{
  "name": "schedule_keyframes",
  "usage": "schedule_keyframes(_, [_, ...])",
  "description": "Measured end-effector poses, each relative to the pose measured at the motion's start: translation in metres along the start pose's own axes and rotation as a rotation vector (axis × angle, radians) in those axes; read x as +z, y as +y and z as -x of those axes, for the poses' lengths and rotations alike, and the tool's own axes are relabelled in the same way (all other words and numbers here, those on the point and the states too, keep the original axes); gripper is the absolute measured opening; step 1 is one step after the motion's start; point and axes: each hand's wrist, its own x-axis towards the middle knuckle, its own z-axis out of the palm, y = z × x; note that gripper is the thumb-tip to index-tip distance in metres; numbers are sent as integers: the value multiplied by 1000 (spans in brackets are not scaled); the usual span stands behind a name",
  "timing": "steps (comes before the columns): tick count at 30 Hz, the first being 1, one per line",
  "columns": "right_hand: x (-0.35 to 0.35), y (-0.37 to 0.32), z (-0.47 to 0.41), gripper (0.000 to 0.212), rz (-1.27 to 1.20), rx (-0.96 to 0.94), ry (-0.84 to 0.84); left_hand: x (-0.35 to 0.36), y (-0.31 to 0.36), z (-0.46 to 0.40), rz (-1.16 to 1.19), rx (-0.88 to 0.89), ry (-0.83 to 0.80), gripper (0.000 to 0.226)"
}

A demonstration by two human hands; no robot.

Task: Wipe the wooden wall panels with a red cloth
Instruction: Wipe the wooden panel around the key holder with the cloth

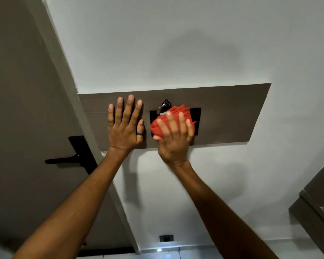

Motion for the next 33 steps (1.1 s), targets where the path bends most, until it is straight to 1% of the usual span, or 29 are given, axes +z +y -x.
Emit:
schedule_keyframes(1, [3, 1, 2, 46, 79, -94, -30, -1, 0, 0, 9, 3, -2, 58])
schedule_keyframes(2, [8, 6, 4, 46, 127, -134, -32, -1, 0, 1, 10, 8, -1, 59])
schedule_keyframes(3, [13, 10, 5, 46, 134, -91, -9, 0, 1, 1, 3, 14, -4, 59])
schedule_keyframes(5, [18, 1, 6, 48, 75, 192, 67, 1, 1, -1, -6, 17, -9, 60])
schedule_keyframes(6, [20, -8, 7, 47, 63, 302, 104, 1, 2, -2, -8, 14, -6, 60])
schedule_keyframes(7, [23, -16, 10, 47, 66, 316, 113, 1, 0, -1, -11, 4, -7, 60])
schedule_keyframes(8, [24, -17, 13, 45, 74, 232, 91, 0, 0, 0, -6, -7, -11, 60])
schedule_keyframes(9, [24, -11, 15, 45, 90, 108, 60, 0, 0, 2, 7, -9, -12, 59])
schedule_keyframes(10, [24, -5, 15, 45, 110, 45, 45, 1, 0, 2, 11, 0, -10, 60])
schedule_keyframes(11, [23, -4, 17, 45, 95, 87, 55, 1, 1, 3, 5, 4, -15, 60])
schedule_keyframes(13, [26, -20, 15, 45, 77, 287, 102, 2, -1, 1, -7, 5, -10, 60])
schedule_keyframes(14, [28, -28, 15, 44, 89, 310, 99, 2, 0, 0, -2, 1, -2, 60])
schedule_keyframes(15, [28, -31, 17, 42, 97, 240, 73, 1, 0, -1, 6, -4, -5, 59])
schedule_keyframes(16, [28, -25, 19, 40, 115, 92, 41, 1, 1, 0, 14, -9, -6, 59])
schedule_keyframes(17, [26, -14, 19, 39, 126, -14, 21, 2, 1, 1, 17, -9, -4, 59])
schedule_keyframes(18, [25, -7, 19, 40, 128, -33, 22, 2, 0, 2, 12, -5, -4, 59])
schedule_keyframes(19, [25, -6, 20, 41, 109, 32, 52, 3, -1, 2, 5, -2, -7, 59])
schedule_keyframes(21, [29, -25, 17, 42, 83, 271, 94, 2, -1, 0, 6, -5, -5, 58])
schedule_keyframes(22, [30, -33, 18, 41, 79, 305, 85, 0, -1, 0, 11, -9, -11, 58])
schedule_keyframes(23, [30, -32, 21, 40, 77, 239, 77, 0, 0, 0, 13, -10, -15, 58])
schedule_keyframes(24, [29, -21, 25, 40, 93, 112, 62, 1, 0, 1, 8, -6, -15, 58])
schedule_keyframes(25, [26, -7, 26, 41, 103, 33, 44, 2, 0, 2, -2, -1, -14, 58])
schedule_keyframes(26, [24, 3, 26, 42, 98, 38, 45, 2, 0, 1, -5, 1, -9, 58])
schedule_keyframes(28, [22, 4, 23, 43, 72, 248, 79, 2, -1, 0, -3, -3, -1, 59])
schedule_keyframes(29, [21, -1, 22, 43, 84, 309, 96, 2, -1, 0, -5, -3, 0, 60])
schedule_keyframes(30, [19, -1, 26, 42, 91, 275, 101, 2, -1, 1, -7, -1, 0, 60])
schedule_keyframes(32, [11, 24, 30, 41, 84, -8, 42, 2, 0, 3, -6, -8, -10, 60])
schedule_keyframes(33, [6, 42, 25, 41, 90, -80, 16, 3, 0, 3, -1, -9, -5, 60])
